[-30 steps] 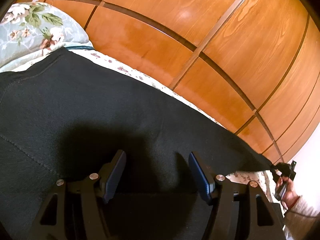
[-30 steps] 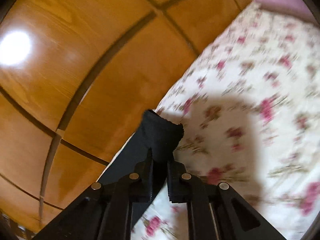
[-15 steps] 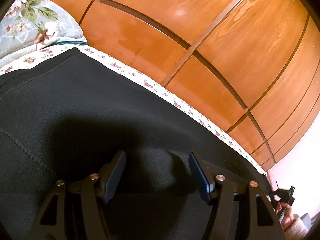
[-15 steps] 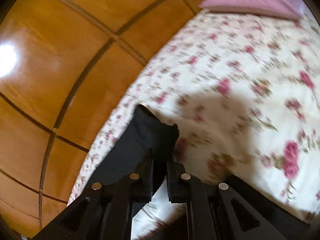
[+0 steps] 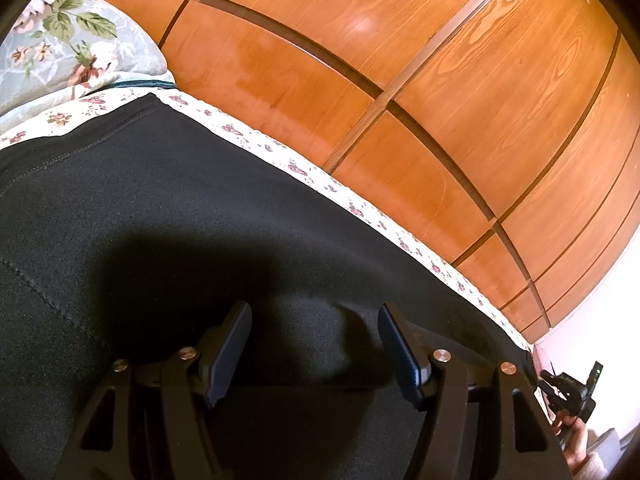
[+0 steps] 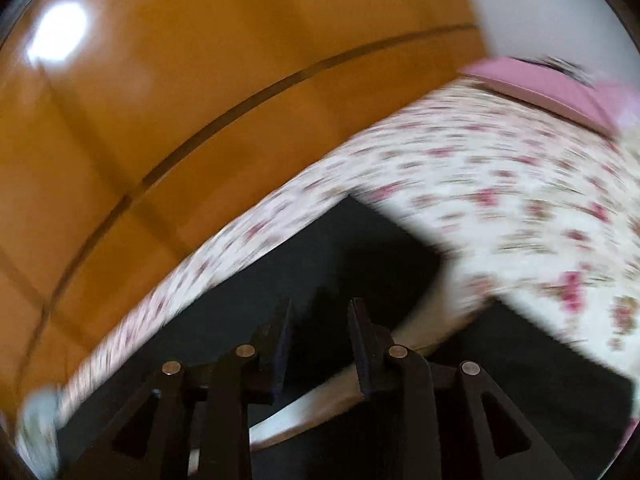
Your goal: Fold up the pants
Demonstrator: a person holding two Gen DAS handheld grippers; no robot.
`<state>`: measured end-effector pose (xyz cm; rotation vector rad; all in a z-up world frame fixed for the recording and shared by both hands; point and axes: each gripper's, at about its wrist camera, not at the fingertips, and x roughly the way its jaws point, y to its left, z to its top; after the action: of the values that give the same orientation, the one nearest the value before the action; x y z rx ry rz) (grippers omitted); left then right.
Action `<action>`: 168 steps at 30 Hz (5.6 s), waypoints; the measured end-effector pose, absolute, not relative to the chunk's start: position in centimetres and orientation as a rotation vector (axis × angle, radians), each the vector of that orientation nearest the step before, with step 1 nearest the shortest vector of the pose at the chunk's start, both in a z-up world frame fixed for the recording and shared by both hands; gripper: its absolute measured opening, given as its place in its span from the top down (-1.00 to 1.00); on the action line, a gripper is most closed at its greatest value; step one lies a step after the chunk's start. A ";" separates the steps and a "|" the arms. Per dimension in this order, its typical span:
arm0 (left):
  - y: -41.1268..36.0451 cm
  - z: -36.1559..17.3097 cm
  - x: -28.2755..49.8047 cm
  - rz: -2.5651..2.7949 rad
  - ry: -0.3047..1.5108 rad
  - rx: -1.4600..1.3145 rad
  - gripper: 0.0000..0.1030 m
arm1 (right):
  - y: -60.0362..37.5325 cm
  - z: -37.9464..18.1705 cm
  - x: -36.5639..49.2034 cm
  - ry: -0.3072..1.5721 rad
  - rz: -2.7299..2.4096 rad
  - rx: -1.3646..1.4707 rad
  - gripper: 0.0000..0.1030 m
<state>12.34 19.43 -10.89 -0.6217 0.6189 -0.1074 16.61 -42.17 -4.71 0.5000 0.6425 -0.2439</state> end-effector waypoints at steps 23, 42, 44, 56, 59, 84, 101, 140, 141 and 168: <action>30.6 -5.5 20.8 0.233 0.728 -0.468 -0.32 | -32.7 -8.3 21.0 0.819 -0.040 0.224 -0.08; 32.9 -9.3 26.6 0.323 0.837 -0.348 0.53 | -33.0 -8.7 21.1 0.790 -0.032 0.256 -0.09; 32.8 -9.1 26.3 0.286 0.834 -0.348 0.70 | -33.0 -8.7 21.2 0.789 -0.035 0.253 -0.09; 29.9 -2.7 17.7 0.158 0.592 -0.401 0.78 | -33.1 -8.7 21.1 0.785 -0.031 0.259 -0.08; 29.3 -1.9 14.1 0.105 0.540 -0.467 0.80 | -33.2 -8.7 21.1 0.785 -0.030 0.261 -0.08; 27.9 -10.6 3.1 0.107 0.538 -0.661 0.81 | -27.9 -5.4 22.1 0.831 -0.073 0.105 -0.18; 28.5 -11.6 3.1 0.063 0.519 -0.716 0.81 | -12.9 -5.4 33.6 1.090 0.239 0.651 -0.36; 31.5 -11.8 -9.4 0.091 0.339 -0.929 0.80 | -17.4 -8.9 7.4 0.870 0.640 0.668 0.83; 31.5 -12.1 -9.8 0.090 0.339 -0.933 0.78 | -17.3 -9.4 7.3 0.871 0.635 0.655 0.83; 30.7 -10.5 -6.5 0.040 0.454 -1.108 0.60 | -17.7 -10.0 8.8 0.872 0.507 0.595 0.83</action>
<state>-6.46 30.67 -10.46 -1.1084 0.4538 0.0402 8.81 -17.67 -10.01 0.5952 0.8719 0.5073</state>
